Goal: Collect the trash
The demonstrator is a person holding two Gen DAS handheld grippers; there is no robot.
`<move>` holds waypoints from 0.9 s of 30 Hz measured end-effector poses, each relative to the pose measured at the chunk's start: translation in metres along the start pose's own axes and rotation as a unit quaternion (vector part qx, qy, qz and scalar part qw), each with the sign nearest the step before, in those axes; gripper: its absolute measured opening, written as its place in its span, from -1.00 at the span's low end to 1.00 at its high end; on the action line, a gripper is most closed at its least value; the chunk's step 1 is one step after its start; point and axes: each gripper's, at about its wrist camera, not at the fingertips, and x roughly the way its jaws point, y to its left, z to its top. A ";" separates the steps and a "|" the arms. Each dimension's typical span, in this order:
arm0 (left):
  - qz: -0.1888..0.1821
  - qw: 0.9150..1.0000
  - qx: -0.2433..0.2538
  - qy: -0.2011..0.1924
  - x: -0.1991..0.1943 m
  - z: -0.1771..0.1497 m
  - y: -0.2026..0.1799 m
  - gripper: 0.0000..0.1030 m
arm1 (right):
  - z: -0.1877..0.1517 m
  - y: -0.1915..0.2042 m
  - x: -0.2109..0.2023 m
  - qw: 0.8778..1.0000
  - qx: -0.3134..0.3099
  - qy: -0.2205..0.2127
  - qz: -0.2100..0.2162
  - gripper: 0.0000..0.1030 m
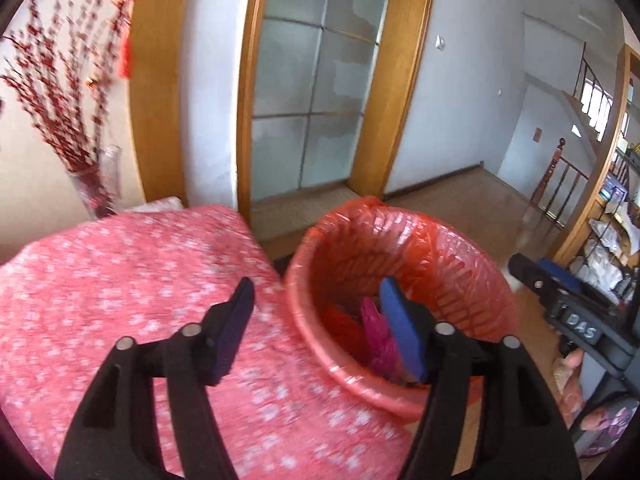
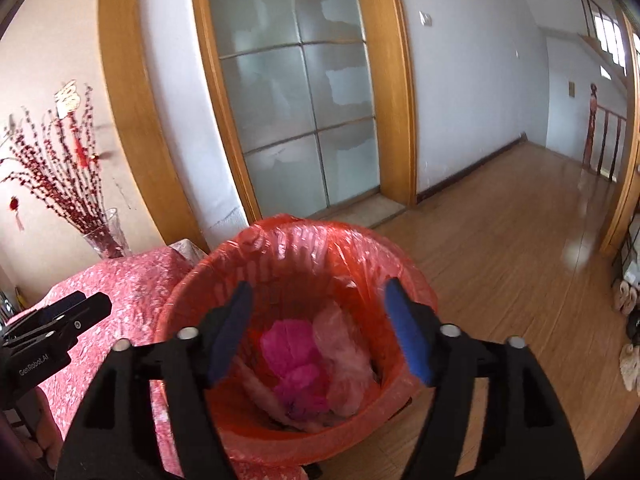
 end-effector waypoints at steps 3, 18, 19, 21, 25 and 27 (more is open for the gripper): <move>0.027 0.999 0.005 -0.024 -0.027 -0.008 0.013 0.54 | -0.001 0.018 -0.020 0.999 -0.019 -0.025 0.008 0.80; 0.183 0.978 -0.022 -0.099 -0.151 -0.066 0.060 0.91 | -0.042 0.083 -0.100 0.994 -0.079 -0.078 0.020 0.97; 0.189 0.977 -0.024 -0.099 -0.157 -0.069 0.061 0.91 | -0.045 0.085 -0.104 0.993 -0.081 -0.078 0.021 0.97; 0.205 0.973 -0.025 -0.101 -0.167 -0.076 0.063 0.91 | -0.051 0.089 -0.111 0.993 -0.085 -0.077 0.025 0.97; 0.212 0.971 -0.030 -0.109 -0.183 -0.086 0.061 0.91 | -0.063 0.093 -0.126 0.993 -0.090 -0.079 0.019 0.97; 0.212 0.970 -0.036 -0.112 -0.191 -0.091 0.061 0.91 | -0.068 0.094 -0.131 0.993 -0.090 -0.075 0.016 0.97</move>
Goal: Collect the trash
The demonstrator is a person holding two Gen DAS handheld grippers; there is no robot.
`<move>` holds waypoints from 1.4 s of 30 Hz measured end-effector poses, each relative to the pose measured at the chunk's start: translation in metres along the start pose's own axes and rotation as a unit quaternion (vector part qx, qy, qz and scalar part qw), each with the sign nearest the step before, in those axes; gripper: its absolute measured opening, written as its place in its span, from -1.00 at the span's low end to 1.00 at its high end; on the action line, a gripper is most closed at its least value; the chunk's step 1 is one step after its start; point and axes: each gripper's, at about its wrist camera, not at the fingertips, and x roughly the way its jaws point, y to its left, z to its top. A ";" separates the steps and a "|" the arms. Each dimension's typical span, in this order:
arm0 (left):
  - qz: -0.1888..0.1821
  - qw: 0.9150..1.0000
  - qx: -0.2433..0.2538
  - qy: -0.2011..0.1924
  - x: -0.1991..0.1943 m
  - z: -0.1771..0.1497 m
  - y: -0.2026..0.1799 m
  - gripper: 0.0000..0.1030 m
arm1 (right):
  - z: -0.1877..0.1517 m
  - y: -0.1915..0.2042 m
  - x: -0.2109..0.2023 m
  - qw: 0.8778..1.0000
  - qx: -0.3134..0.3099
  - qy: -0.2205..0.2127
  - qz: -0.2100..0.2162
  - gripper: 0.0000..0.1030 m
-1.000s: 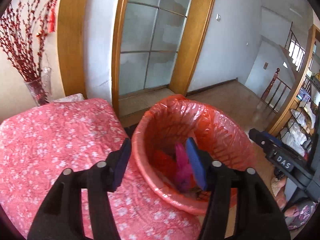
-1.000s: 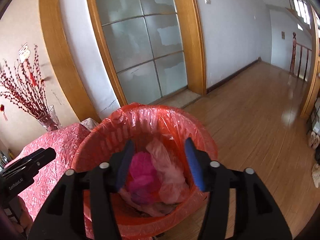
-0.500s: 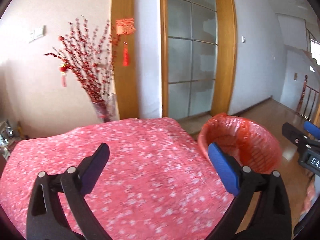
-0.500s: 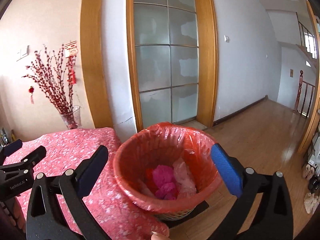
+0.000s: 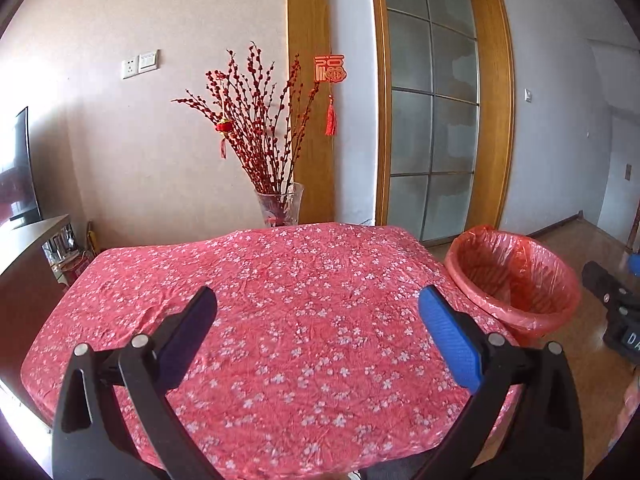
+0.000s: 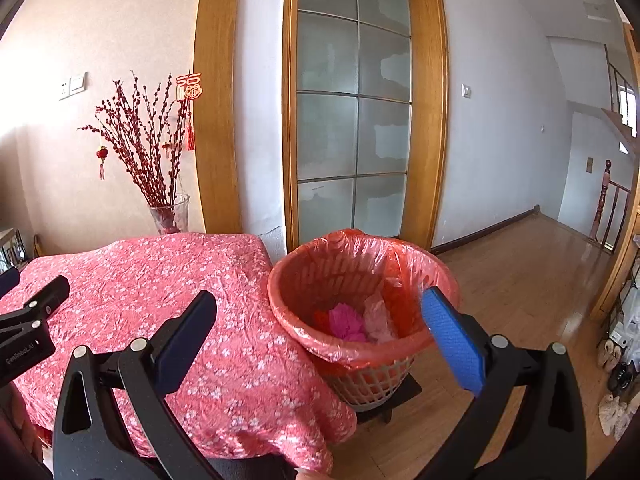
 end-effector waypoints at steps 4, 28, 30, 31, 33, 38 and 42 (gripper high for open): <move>0.010 1.000 -0.006 0.002 -0.010 -0.004 0.001 0.91 | -0.005 0.002 -0.008 1.000 0.000 0.006 -0.004 0.97; 0.015 0.999 -0.015 0.025 -0.036 -0.029 -0.006 0.91 | -0.034 -0.002 -0.024 0.999 0.007 0.045 -0.018 0.97; 0.016 1.000 -0.013 0.023 -0.039 -0.030 -0.007 0.91 | -0.036 -0.001 -0.025 0.999 0.007 0.047 -0.016 0.97; 0.017 1.000 -0.013 0.022 -0.040 -0.031 -0.007 0.91 | -0.037 -0.003 -0.025 0.999 0.006 0.049 -0.015 0.97; 0.018 1.000 -0.013 0.021 -0.043 -0.033 -0.007 0.91 | -0.039 -0.003 -0.026 0.999 0.005 0.051 -0.013 0.97; 0.021 0.999 -0.014 0.022 -0.046 -0.035 -0.007 0.91 | -0.041 0.000 -0.028 0.999 0.003 0.052 -0.010 0.97; 0.024 0.999 -0.017 0.021 -0.049 -0.035 -0.006 0.91 | -0.040 0.001 -0.030 0.999 0.003 0.050 -0.009 0.97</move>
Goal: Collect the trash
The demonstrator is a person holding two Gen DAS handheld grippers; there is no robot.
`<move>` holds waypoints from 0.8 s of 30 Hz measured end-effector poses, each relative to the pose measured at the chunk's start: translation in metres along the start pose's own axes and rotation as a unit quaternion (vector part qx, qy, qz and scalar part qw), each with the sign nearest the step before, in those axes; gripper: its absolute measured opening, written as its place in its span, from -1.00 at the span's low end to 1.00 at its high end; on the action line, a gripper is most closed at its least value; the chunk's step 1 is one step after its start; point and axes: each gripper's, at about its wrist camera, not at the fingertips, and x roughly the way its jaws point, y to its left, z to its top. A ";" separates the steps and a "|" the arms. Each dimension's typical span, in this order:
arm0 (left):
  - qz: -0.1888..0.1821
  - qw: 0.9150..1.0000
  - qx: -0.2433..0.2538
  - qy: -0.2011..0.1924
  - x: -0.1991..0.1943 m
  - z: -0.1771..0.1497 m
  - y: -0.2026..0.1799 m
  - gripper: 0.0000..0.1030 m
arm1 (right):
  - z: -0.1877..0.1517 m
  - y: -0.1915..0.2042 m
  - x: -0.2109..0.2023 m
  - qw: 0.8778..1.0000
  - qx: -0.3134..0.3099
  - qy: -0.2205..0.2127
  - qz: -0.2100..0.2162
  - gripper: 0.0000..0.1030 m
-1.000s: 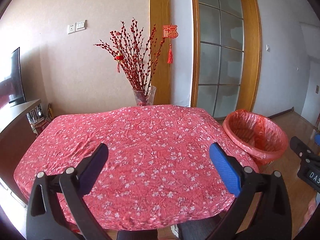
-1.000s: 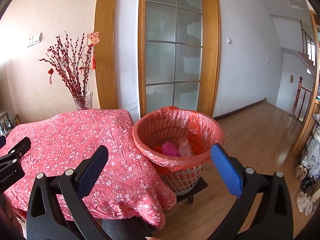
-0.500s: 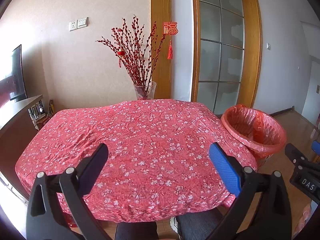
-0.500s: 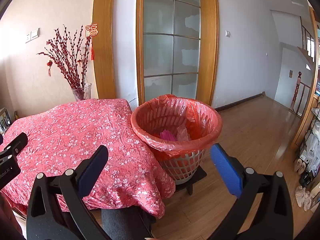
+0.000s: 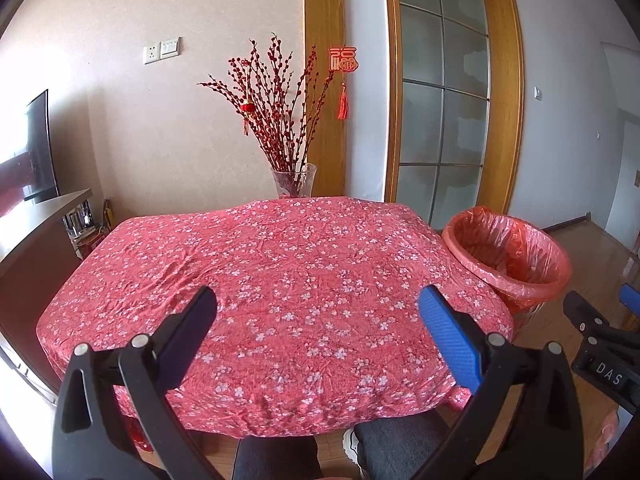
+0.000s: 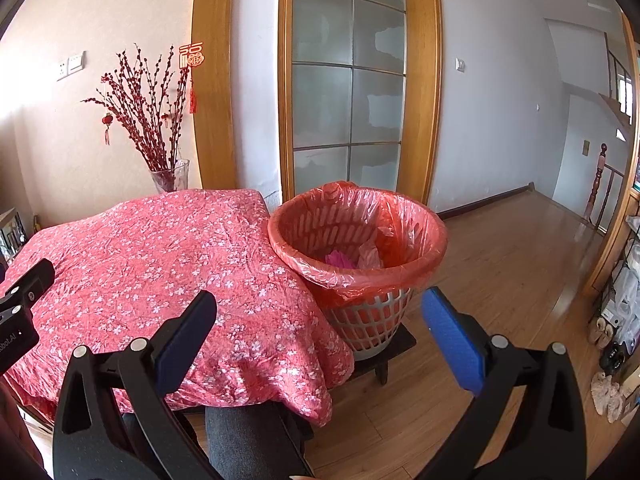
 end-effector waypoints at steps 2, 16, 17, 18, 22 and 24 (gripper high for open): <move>0.001 1.000 -0.002 -0.001 -0.001 0.000 0.000 0.91 | 0.000 0.000 -0.001 1.000 -0.001 -0.001 0.000 0.97; 0.007 1.000 -0.011 -0.002 -0.001 0.002 0.005 0.91 | 0.003 0.003 0.000 1.000 -0.004 -0.002 0.005 0.97; 0.007 1.000 -0.011 -0.002 -0.001 0.002 0.004 0.91 | 0.004 0.003 0.000 1.000 -0.004 -0.002 0.004 0.97; 0.007 1.000 -0.011 -0.002 -0.001 0.002 0.005 0.91 | 0.004 0.003 0.000 1.000 -0.004 -0.002 0.004 0.97; 0.007 1.000 -0.011 -0.002 -0.001 0.002 0.004 0.91 | 0.004 0.002 0.002 1.000 -0.003 -0.002 0.004 0.97; 0.007 1.000 -0.010 -0.002 -0.001 0.002 0.004 0.91 | 0.004 0.002 0.002 1.000 -0.003 -0.001 0.004 0.97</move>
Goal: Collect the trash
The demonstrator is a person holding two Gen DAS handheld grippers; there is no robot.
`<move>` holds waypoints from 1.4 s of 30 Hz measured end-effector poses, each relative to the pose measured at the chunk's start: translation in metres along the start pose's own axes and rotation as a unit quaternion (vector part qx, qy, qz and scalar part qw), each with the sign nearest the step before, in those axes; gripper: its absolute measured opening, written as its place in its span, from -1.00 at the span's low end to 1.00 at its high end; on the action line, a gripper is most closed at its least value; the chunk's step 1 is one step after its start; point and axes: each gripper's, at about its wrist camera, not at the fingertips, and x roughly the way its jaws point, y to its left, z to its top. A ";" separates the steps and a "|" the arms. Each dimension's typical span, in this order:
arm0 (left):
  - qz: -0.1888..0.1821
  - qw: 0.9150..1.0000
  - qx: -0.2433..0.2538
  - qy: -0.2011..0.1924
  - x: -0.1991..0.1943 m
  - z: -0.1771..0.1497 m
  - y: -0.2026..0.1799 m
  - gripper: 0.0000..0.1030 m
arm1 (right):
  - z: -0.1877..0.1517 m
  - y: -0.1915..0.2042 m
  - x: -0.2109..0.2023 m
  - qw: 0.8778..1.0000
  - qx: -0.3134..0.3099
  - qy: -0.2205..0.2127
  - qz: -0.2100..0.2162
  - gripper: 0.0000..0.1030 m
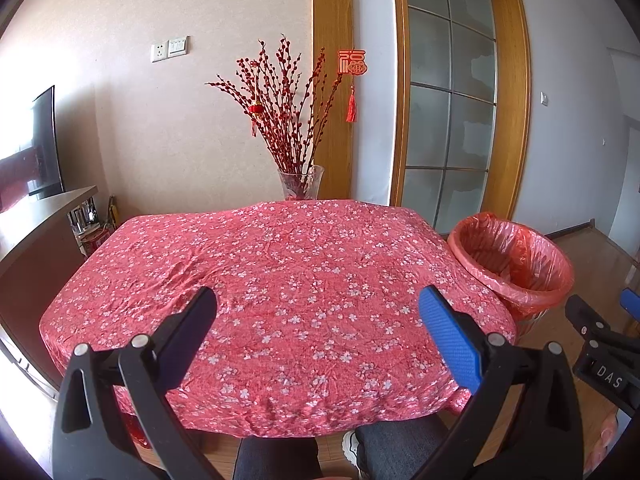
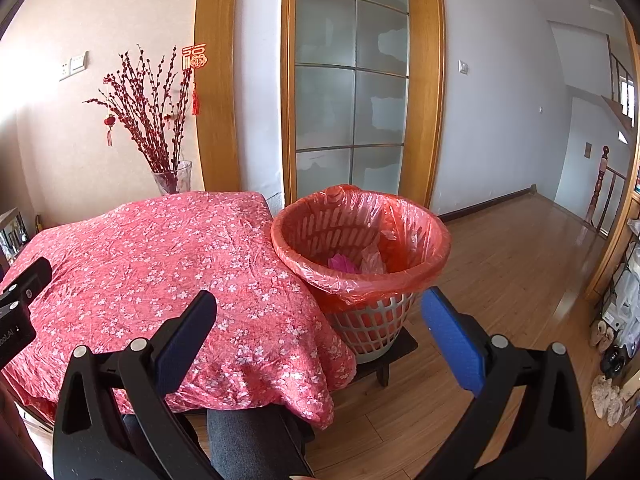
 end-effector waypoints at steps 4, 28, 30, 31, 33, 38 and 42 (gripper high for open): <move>0.000 1.000 0.000 0.001 0.000 0.000 0.000 0.91 | 0.000 0.000 0.000 1.000 0.001 0.000 0.000 0.97; -0.002 1.000 0.000 0.004 0.003 -0.002 -0.001 0.91 | -0.002 -0.003 0.003 1.000 0.002 0.002 -0.002 0.97; -0.002 1.000 0.001 0.005 0.003 -0.002 -0.002 0.91 | -0.002 -0.003 0.003 1.000 0.002 0.003 -0.003 0.97; -0.002 1.000 0.001 0.005 0.003 -0.002 -0.002 0.91 | -0.002 -0.003 0.003 1.000 0.002 0.003 -0.002 0.97; -0.002 1.000 0.000 0.005 0.003 -0.002 -0.002 0.91 | -0.002 -0.003 0.003 1.000 0.002 0.003 -0.003 0.97; -0.001 1.000 0.001 0.006 0.005 -0.003 -0.001 0.91 | -0.003 -0.003 0.004 1.000 0.002 0.004 -0.003 0.97; -0.001 1.000 0.001 0.006 0.006 -0.004 -0.001 0.91 | -0.005 -0.002 0.004 1.000 0.002 0.005 -0.002 0.97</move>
